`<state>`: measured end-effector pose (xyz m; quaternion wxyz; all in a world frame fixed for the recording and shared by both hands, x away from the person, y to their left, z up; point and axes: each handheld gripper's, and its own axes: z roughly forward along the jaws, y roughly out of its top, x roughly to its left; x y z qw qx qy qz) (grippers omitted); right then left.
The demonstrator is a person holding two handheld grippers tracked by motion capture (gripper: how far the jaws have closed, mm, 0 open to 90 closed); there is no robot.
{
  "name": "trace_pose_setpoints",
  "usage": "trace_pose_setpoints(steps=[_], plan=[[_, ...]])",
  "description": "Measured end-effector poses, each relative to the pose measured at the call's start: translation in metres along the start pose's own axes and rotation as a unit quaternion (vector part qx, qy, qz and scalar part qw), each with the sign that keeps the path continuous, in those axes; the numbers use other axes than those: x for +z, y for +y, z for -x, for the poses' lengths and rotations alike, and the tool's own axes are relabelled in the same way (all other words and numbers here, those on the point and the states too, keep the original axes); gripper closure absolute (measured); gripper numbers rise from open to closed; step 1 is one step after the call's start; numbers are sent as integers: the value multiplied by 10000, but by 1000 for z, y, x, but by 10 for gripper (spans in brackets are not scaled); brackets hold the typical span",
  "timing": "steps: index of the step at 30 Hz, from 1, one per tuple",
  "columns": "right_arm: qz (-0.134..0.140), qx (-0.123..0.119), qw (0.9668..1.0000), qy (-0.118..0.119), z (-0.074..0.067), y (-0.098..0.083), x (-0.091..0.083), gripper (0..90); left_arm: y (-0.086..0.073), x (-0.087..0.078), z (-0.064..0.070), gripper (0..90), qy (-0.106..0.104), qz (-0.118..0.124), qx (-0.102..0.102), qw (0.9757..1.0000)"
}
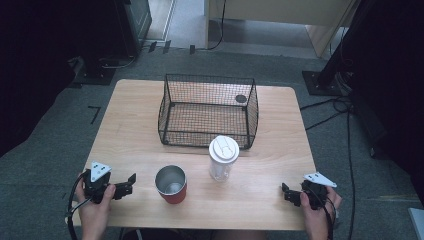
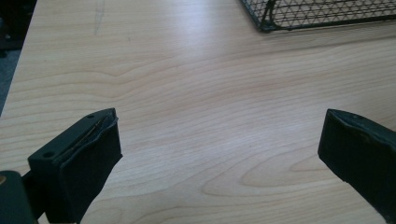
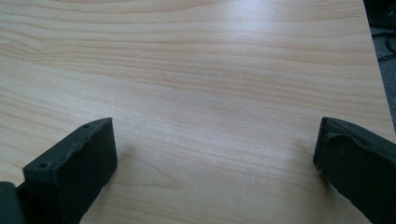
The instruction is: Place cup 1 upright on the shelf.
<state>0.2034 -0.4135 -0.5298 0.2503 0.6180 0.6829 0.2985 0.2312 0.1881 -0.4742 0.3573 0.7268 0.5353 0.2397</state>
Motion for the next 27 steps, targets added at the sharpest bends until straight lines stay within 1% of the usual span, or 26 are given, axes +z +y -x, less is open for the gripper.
trace_pose_setpoints(steps=[3,4,8,10,11,12,14,17,18,19,20,22,26,27], plan=[[7,40,10000,-45,-1,4,4,0,5,-7,6,0,-122,74,69,9999],[3,39,10000,-47,-1,4,4,0,5,-7,6,0,-122,74,69,9999],[4,37,10000,-47,-1,4,4,0,12,-17,13,0,-226,204,160,9994],[5,39,10000,-48,-1,4,4,0,17,-25,19,0,-358,346,181,9986],[5,38,10000,-47,-1,4,4,0,17,-25,19,0,-358,346,181,9986],[5,38,10000,-47,-1,4,4,0,20,-29,23,0,-413,414,253,9980],[7,39,10000,-47,-1,4,4,0,21,-31,26,0,-427,440,290,9977],[5,39,10000,-47,-1,4,4,0,25,-35,34,0,-566,509,348,9965],[5,39,10000,-48,-1,4,4,0,25,-35,34,0,-566,509,348,9965],[6,39,10000,-47,-1,4,4,0,26,-37,37,0,-639,549,354,9958],[5,38,10000,-47,-1,4,4,0,26,-37,37,0,-639,549,354,9958],[6,39,10000,-47,-1,4,4,0,28,-39,40,0,-729,599,339,9950],[5,38,10000,-48,-1,4,4,0,30,-44,46,0,-815,658,380,9938],[5,37,10000,-47,-1,4,4,0,32,-46,48,0,-847,707,403,9931]])
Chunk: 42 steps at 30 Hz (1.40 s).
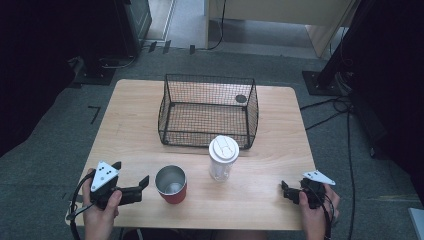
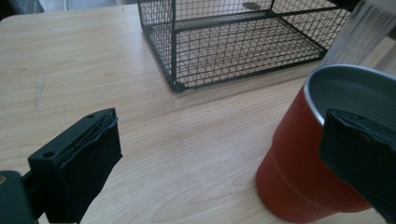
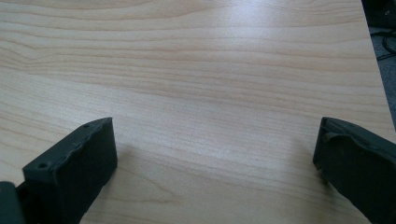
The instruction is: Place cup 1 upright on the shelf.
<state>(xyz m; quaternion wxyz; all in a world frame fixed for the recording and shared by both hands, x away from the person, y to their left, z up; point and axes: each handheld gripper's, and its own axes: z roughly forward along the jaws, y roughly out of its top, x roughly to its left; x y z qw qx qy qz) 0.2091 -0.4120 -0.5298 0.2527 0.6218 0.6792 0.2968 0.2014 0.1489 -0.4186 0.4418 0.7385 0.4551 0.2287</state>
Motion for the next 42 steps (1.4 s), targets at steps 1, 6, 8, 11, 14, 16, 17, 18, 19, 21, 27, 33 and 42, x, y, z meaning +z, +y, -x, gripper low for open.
trace_pose_setpoints(steps=[1,6,8,11,14,16,17,18,19,21,27,33,42], plan=[[0,0,10000,0,0,0,0,0,0,0,0,0,0,0,0,10000],[2,2,10000,1,0,0,0,0,5,-3,9,0,-145,162,1,9998],[0,0,10000,0,0,0,0,0,6,-2,14,0,-216,184,11,9996],[2,-2,10000,1,0,0,0,0,8,0,23,0,-371,220,53,9991],[2,1,10000,0,0,0,0,0,8,1,28,0,-491,226,45,9985],[2,2,10000,0,0,0,0,0,8,2,30,0,-518,232,44,9984],[0,1,10000,0,0,0,0,0,8,3,34,0,-585,223,49,9980],[1,0,10000,0,0,0,0,0,8,4,35,0,-622,235,43,9978],[0,1,10000,-1,0,0,0,0,8,4,37,0,-670,245,53,9974],[1,2,10000,1,0,0,0,0,7,5,40,0,-712,253,60,9971],[2,3,10000,1,0,0,0,0,4,12,51,0,-875,225,131,9958],[2,2,10000,1,0,0,0,0,1,17,59,0,-981,251,174,9947],[0,1,10000,0,0,0,0,0,-7,23,68,0,-811,347,212,9959]])
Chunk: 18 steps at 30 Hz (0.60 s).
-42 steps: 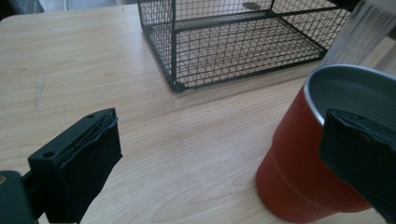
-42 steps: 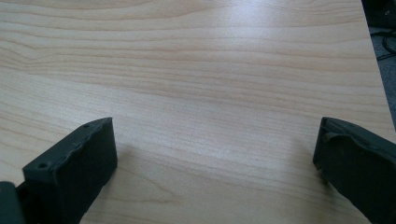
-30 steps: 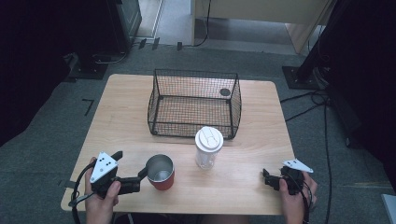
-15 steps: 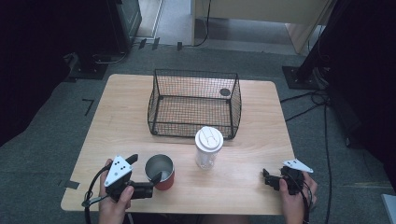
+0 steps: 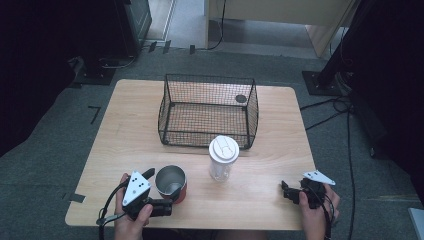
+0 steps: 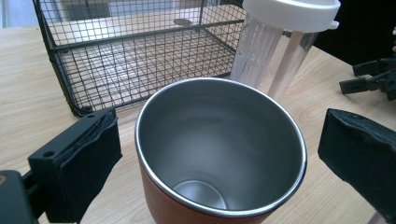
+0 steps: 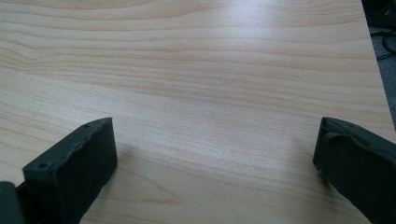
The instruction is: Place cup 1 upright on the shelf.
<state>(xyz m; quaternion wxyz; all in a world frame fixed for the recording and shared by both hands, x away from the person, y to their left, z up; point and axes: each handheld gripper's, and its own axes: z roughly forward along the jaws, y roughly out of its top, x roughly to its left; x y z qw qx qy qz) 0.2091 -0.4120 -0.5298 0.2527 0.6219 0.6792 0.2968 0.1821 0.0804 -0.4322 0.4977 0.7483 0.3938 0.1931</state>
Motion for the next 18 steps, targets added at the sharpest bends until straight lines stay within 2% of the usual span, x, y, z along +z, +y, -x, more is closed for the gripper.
trace_pose_setpoints(steps=[4,8,12,14,16,18], plan=[[2,1,10000,1,0,0,0,0,-3,4,2,0,114,-36,16,9999],[0,1,10000,0,0,0,0,0,-6,7,4,0,97,-55,-1,9999],[0,0,10000,0,0,0,0,0,-14,13,7,0,244,-76,57,9997],[0,1,10000,0,0,0,0,0,-16,14,7,0,220,-46,43,9997],[0,1,10000,0,0,0,0,0,-21,16,6,0,120,-6,-104,9999],[0,2,10000,0,0,0,0,0,-26,19,5,0,121,-53,-140,9998]])
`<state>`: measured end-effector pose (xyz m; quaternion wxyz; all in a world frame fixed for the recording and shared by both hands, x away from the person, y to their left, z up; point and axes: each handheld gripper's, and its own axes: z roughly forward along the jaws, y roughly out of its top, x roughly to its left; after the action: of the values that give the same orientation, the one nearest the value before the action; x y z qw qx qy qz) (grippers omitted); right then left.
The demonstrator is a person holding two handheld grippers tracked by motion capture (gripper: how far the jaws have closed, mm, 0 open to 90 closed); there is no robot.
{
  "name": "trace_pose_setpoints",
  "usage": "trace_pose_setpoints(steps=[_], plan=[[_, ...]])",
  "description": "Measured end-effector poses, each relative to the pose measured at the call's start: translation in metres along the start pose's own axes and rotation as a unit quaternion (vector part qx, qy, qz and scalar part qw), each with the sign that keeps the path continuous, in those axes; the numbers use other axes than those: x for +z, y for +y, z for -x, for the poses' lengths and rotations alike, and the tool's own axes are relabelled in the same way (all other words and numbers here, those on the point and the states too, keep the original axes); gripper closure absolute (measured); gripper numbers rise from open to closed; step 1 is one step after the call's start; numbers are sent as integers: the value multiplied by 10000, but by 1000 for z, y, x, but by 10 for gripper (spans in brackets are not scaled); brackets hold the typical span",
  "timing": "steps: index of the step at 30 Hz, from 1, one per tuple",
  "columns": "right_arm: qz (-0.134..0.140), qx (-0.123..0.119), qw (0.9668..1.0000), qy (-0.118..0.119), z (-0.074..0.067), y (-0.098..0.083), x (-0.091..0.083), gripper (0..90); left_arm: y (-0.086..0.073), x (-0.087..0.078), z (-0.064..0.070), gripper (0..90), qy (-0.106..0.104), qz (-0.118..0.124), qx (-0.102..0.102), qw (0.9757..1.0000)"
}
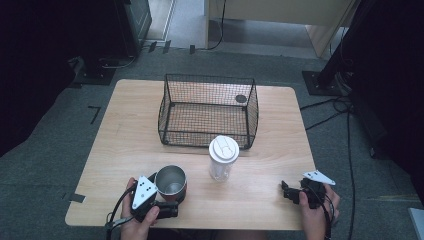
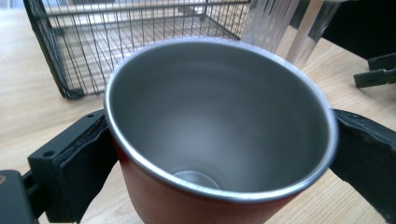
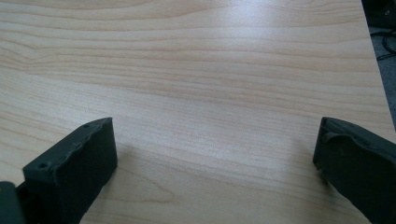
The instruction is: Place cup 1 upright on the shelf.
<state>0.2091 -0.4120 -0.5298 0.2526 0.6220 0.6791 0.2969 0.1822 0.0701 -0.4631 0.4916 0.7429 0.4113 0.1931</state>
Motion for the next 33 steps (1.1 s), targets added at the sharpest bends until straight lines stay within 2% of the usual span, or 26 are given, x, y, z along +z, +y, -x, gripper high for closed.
trace_pose_setpoints(steps=[6,7,8,13,16,19,22,24,29,33], plan=[[0,-1,10000,0,0,0,0,0,-10,7,-4,0,-3,59,-239,9997],[-1,1,10000,0,0,0,0,0,-11,8,-5,0,-42,82,-306,9995],[0,-1,10000,0,0,0,0,0,-16,12,-8,0,-200,131,-469,9986],[2,-3,10000,-1,0,0,0,0,-21,16,-8,0,-211,233,-472,9984],[-1,0,10000,1,0,0,0,0,-22,20,-6,0,-90,306,-359,9988],[-1,1,10000,0,0,0,0,0,-22,22,-7,0,-34,298,-365,9989],[0,3,10000,0,0,0,0,0,-22,25,-5,22,53,383,-280,9989],[0,2,10000,0,0,0,0,0,-22,25,-5,39,92,385,-238,9989],[-2,2,10000,0,0,0,0,0,-18,25,-7,52,-26,225,-95,9997],[-3,4,10000,1,0,0,0,0,-17,26,-8,55,60,280,-105,9995]])
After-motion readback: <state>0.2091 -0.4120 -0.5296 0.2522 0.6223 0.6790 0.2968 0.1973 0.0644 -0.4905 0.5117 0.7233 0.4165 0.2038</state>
